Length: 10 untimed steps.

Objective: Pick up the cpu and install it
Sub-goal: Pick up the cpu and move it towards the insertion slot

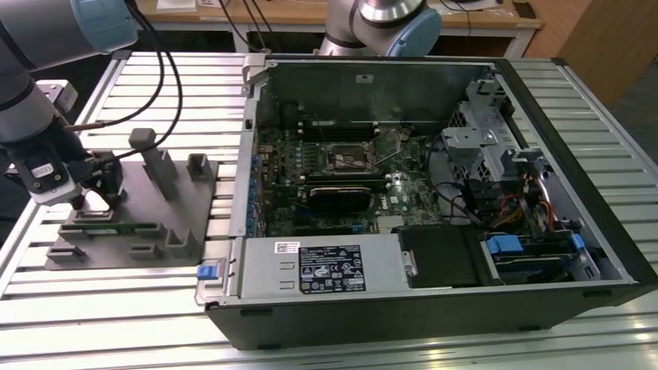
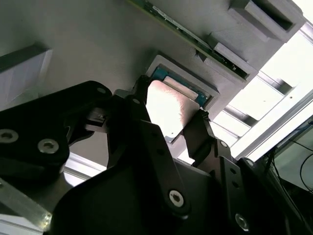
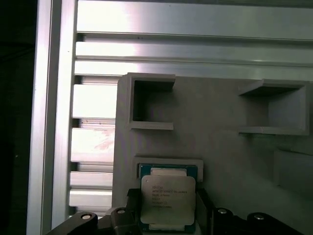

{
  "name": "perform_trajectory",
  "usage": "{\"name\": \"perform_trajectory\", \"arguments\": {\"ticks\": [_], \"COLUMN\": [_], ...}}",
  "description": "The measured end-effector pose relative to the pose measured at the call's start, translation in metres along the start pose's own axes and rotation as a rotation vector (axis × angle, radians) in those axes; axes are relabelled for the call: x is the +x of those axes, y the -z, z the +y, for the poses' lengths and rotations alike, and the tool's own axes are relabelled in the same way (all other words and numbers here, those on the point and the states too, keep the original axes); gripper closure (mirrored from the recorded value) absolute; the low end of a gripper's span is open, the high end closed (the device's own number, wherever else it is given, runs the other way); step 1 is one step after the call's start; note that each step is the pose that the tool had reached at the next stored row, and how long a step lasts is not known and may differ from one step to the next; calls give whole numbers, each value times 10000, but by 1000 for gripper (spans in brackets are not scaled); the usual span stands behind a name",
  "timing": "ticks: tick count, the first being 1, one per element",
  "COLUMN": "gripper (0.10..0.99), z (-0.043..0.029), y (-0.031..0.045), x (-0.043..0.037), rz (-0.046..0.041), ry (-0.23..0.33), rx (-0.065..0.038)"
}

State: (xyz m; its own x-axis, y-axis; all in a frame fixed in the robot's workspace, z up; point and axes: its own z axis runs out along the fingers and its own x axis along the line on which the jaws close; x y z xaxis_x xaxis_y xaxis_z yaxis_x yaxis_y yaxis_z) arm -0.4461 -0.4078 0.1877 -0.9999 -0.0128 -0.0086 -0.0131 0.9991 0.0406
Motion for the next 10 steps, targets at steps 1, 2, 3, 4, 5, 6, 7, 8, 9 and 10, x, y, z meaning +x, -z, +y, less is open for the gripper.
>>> {"name": "perform_trajectory", "arguments": {"ticks": [1, 2, 3, 4, 5, 6, 7, 8, 9, 10], "gripper": [541, 541, 541, 541, 541, 541, 541, 541, 541, 541], "z": [0, 0, 1, 0, 0, 0, 0, 1, 0, 1], "y": [6, 8, 8, 8, 10, 11, 12, 14, 16, 17], "x": [-1, -1, -1, 0, 0, 0, 0, 0, 0, 0], "rz": [-1, -2, -3, -3, -2, 0, -1, 0, 1, -1], "ry": [1, 1, 0, 0, 1, 1, 1, 0, 1, 1], "rx": [0, -2, -2, -2, -1, 0, 0, 0, 1, 0]}}
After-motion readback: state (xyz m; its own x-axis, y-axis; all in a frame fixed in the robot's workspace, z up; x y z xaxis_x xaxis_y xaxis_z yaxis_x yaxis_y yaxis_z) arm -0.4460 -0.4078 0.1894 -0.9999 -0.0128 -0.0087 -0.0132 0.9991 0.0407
